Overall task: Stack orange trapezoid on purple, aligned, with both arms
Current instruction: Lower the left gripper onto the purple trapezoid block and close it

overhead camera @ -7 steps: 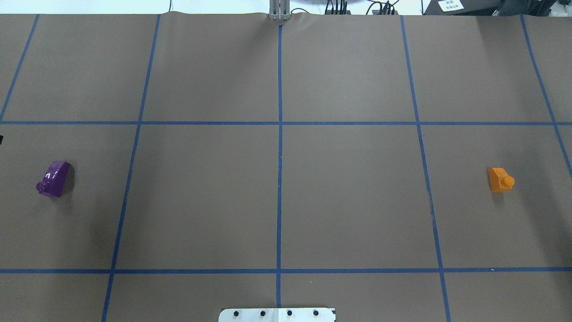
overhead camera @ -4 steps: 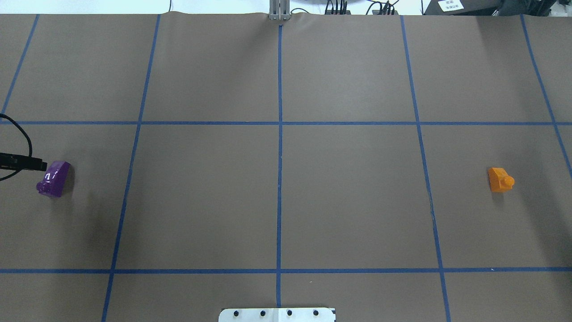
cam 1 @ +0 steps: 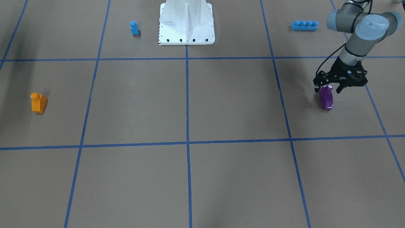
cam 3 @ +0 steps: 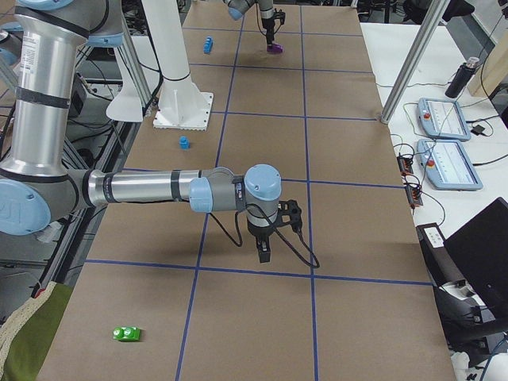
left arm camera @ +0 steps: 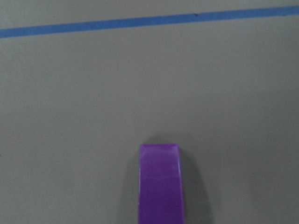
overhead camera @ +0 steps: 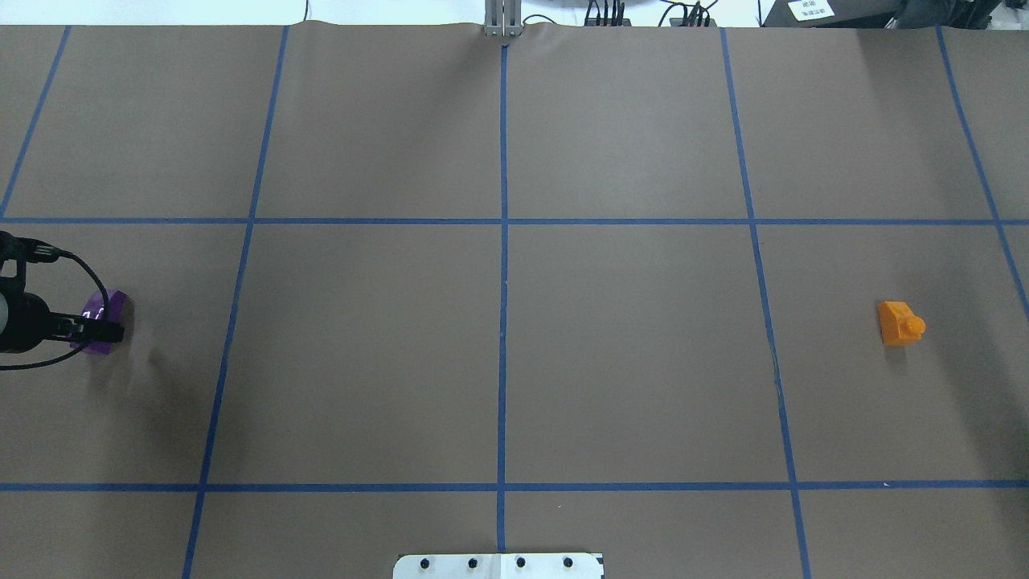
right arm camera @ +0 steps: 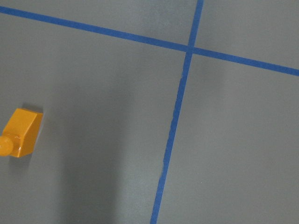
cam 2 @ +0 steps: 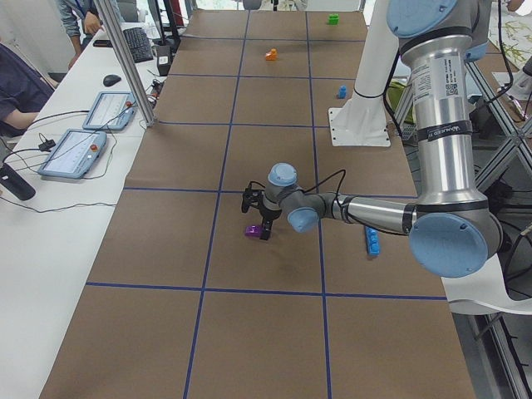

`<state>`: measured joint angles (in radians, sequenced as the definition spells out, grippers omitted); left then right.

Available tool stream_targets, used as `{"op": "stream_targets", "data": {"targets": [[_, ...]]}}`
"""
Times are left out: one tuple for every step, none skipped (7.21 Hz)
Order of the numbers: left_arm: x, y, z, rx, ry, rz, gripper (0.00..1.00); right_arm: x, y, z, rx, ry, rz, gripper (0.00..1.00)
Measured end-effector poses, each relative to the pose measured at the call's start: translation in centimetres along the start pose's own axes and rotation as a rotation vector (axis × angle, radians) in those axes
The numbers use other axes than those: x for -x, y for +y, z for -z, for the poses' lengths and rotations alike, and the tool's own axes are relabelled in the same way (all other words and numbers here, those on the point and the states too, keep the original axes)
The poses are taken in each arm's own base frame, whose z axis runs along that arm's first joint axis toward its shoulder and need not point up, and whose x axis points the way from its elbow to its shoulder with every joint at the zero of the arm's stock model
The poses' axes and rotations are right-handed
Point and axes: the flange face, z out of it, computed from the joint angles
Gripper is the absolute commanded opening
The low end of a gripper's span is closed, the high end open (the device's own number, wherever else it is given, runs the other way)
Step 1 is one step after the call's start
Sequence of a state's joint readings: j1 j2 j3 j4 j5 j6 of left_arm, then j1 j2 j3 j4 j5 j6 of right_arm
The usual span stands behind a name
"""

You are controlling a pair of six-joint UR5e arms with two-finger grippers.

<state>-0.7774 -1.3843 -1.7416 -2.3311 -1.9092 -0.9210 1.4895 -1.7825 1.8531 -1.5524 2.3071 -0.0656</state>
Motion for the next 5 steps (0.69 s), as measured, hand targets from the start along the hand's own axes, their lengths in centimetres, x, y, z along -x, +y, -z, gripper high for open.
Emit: {"op": "stream_targets", "data": {"targets": [[0.20, 0.06, -0.27, -0.004, -0.012, -0.004, 0.30, 0.00, 0.00, 0.00, 0.000, 0.000, -0.001, 1.00], [0.36, 0.07, -0.45, -0.005, -0.019, -0.004, 0.14, 0.00, 0.00, 0.00, 0.000, 0.000, -0.001, 1.00], [0.40, 0.07, -0.51, -0.005, -0.021, -0.005, 0.00, 0.00, -0.01, 0.00, 0.000, 0.000, 0.000, 1.00], [0.32, 0.06, -0.44, -0.006, -0.019, -0.007, 0.00, 0.02, -0.05, 0.03, -0.001, 0.000, 0.000, 1.00], [-0.12, -0.13, -0.06, -0.011, -0.009, -0.011, 0.00, 0.05, -0.10, 0.06, -0.002, 0.000, 0.001, 1.00]]}}
